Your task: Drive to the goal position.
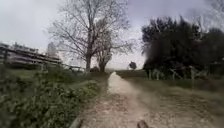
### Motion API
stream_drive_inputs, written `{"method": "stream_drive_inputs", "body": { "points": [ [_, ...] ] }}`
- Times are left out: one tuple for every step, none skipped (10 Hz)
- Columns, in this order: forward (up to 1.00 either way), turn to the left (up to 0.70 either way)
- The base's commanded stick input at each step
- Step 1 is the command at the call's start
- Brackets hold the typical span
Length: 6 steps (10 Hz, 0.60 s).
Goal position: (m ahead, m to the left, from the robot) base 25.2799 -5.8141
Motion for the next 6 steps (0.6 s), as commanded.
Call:
{"method": "stream_drive_inputs", "body": {
  "points": [
    [0.85,-0.11],
    [0.85,-0.25],
    [0.85,0.0],
    [0.85,0.0],
    [0.85,0.0],
    [0.85,0.0]
  ]
}}
